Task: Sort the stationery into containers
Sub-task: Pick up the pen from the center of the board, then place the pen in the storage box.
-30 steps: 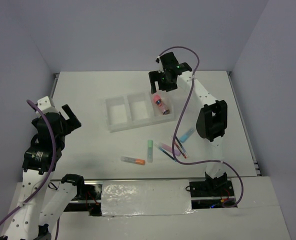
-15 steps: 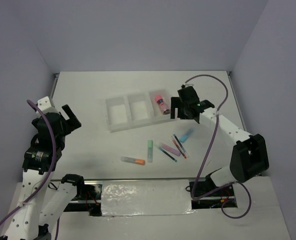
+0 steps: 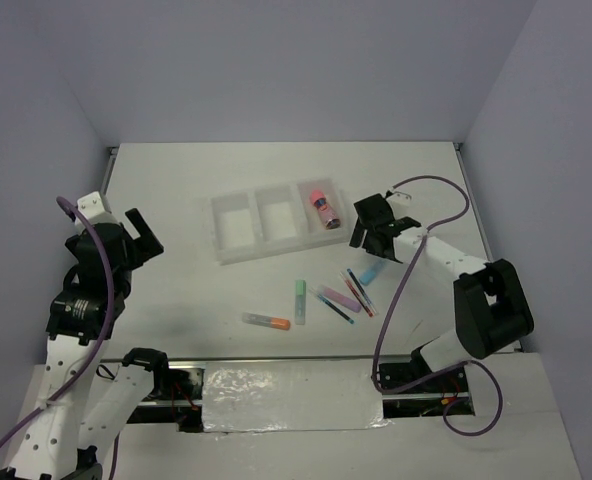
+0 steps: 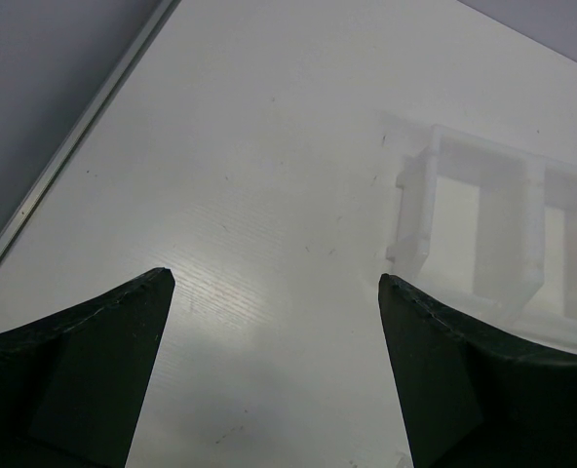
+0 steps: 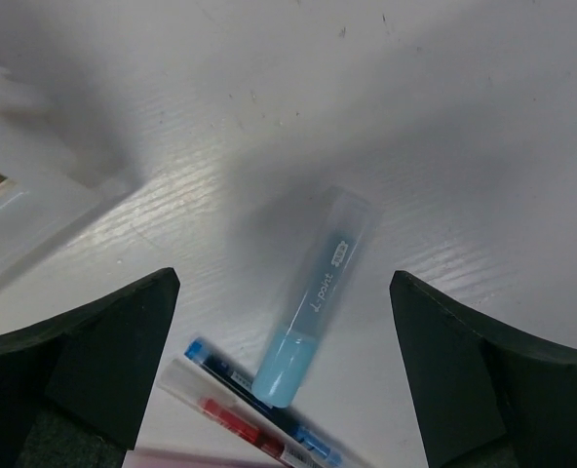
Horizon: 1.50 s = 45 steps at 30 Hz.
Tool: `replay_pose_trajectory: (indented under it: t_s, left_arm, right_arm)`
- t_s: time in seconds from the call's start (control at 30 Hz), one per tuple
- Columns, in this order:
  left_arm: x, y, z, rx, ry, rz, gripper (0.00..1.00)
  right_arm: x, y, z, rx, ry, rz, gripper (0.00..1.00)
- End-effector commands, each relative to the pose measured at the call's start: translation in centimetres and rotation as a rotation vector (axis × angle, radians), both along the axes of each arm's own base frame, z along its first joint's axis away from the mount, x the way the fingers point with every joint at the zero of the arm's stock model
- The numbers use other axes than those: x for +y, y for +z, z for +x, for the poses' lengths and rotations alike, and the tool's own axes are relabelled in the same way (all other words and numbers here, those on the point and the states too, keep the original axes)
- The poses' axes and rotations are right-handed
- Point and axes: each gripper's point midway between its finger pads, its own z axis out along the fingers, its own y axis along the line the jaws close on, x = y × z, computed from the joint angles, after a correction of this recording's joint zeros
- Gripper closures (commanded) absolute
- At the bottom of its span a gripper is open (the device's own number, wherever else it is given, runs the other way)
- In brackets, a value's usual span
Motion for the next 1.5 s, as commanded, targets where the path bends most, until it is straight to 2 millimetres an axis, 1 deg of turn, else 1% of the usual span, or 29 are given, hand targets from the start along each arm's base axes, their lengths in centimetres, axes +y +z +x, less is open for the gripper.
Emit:
replay_pose_trajectory:
  t_s: [0.0,0.13,0.27,0.47,0.5,0.57,0.6,0.63,0.67,0.7,0.73,0.77,0.83,0.87,0.9,0.97,1.03,1.07,1.13,1.17,1.2,1.23,1.27,1.3,1.33,1.37,1.4,1.43,1.47]
  left_arm:
    - [0.2,0.5,0.4,-0.019,0.0,0.017,0.01]
    - [0.0,0.6,0.4,-0.023,-0.008,0.015,0.01]
    - [-0.1,0.5,0.4,-0.017,-0.011,0.017,0.0]
    - [-0.2,0.7,0.4,-0.027,-0.019,0.015,0.01]
    - [-0.2,0.7,0.3,-0.029,-0.02,0.013,0.01]
    - [-0.3,0.7,0.3,-0.029,-0.022,0.016,0.01]
    - [-0.3,0.7,0.3,-0.028,-0.023,0.015,0.01]
    - [-0.3,0.7,0.3,-0.027,-0.023,0.016,0.01]
    - [-0.4,0.8,0.3,-0.03,-0.025,0.017,0.01]
    - [-0.4,0.8,0.3,-0.03,-0.024,0.018,0.01]
    - [-0.4,0.8,0.3,-0.03,-0.025,0.018,0.01]
    - [-0.5,0.8,0.2,-0.032,-0.027,0.018,0.01]
    - [-0.5,0.8,0.2,-0.032,-0.029,0.018,0.01]
    - [-0.6,0.7,0.3,-0.03,-0.032,0.018,0.01]
    - [-0.6,0.7,0.3,-0.029,-0.033,0.018,0.01]
    - [-0.6,0.6,0.3,-0.024,-0.033,0.019,0.01]
    - [-0.6,0.7,0.3,-0.026,-0.033,0.019,0.01]
    - [-0.6,0.7,0.4,-0.024,-0.032,0.02,0.01]
    - [-0.5,0.7,0.3,-0.024,-0.029,0.021,0.01]
    - [-0.6,0.7,0.3,-0.026,-0.03,0.02,0.01]
    - [-0.6,0.7,0.3,-0.03,-0.033,0.018,0.01]
    - [-0.6,0.7,0.3,-0.03,-0.034,0.02,0.01]
    - [-0.6,0.6,0.4,-0.025,-0.035,0.02,0.01]
    - [-0.6,0.6,0.4,-0.024,-0.032,0.021,0.01]
    - [-0.5,0.6,0.4,-0.023,-0.029,0.021,0.01]
    - [-0.6,0.6,0.3,-0.024,-0.032,0.02,0.01]
    - [-0.6,0.6,0.4,-0.022,-0.032,0.022,0.01]
    - [-0.5,0.7,0.3,-0.027,-0.029,0.02,0.01]
    - [-0.6,0.6,0.4,-0.024,-0.031,0.022,0.01]
  right_arm:
    - [-0.8,-0.5,0.8,-0.018,-0.093,0.006,0.03]
    - [-0.2,-1.8,1.1,0.007,-0.108,0.04,0.11]
    - [-0.1,-3.9,-0.4,0.06,-0.14,0.069,0.16]
    - [0.2,-5.5,-1.6,0.068,-0.142,0.114,0.27]
    - [0.2,-5.7,-1.7,0.078,-0.144,0.112,0.36]
    - [0.1,-6.1,-1.8,0.096,-0.152,0.107,0.48]
    - [0.0,-6.2,-2.0,0.102,-0.153,0.103,0.5]
    - [0.1,-6.1,-1.9,0.099,-0.157,0.107,0.55]
    - [0.0,-6.0,-1.9,0.095,-0.163,0.107,0.72]
    - [0.0,-5.8,-1.9,0.087,-0.169,0.112,0.79]
    - [-0.1,-5.5,-1.9,0.08,-0.175,0.113,0.81]
    - [-0.2,-5.1,-1.8,0.069,-0.182,0.115,0.86]
    - [-0.8,-3.5,-1.5,0.033,-0.197,0.095,0.87]
    - [-0.9,-2.3,-1.0,0.008,-0.194,0.087,0.9]
    - [-0.8,-0.6,-0.4,-0.037,-0.182,0.095,0.97]
    - [0.8,2.6,1.5,-0.133,-0.084,0.123,0.99]
    - [4.2,5.7,2.5,-0.205,0.069,0.192,1.0]
    - [5.4,6.8,2.9,-0.228,0.18,0.174,1.0]
    - [9.9,9.4,4.0,-0.29,0.358,0.247,1.0]
    - [11.7,10.5,4.6,-0.318,0.455,0.246,1.0]
    - [13.1,10.8,4.8,-0.314,0.512,0.256,1.0]
    - [15.0,13.4,5.8,-0.357,0.573,0.272,0.99]
    - [16.8,11.9,6.0,-0.306,0.623,0.241,0.98]
    - [17.6,12.1,6.5,-0.304,0.656,0.2,0.98]
    - [18.9,12.6,8.0,-0.306,0.662,0.176,0.97]
    - [20.0,12.8,8.5,-0.308,0.684,0.174,0.96]
    - [21.1,14.8,9.6,-0.349,0.706,0.178,0.95]
    - [22.0,14.7,10.1,-0.343,0.724,0.182,0.94]
    - [22.8,12.6,10.6,-0.287,0.735,0.166,0.93]
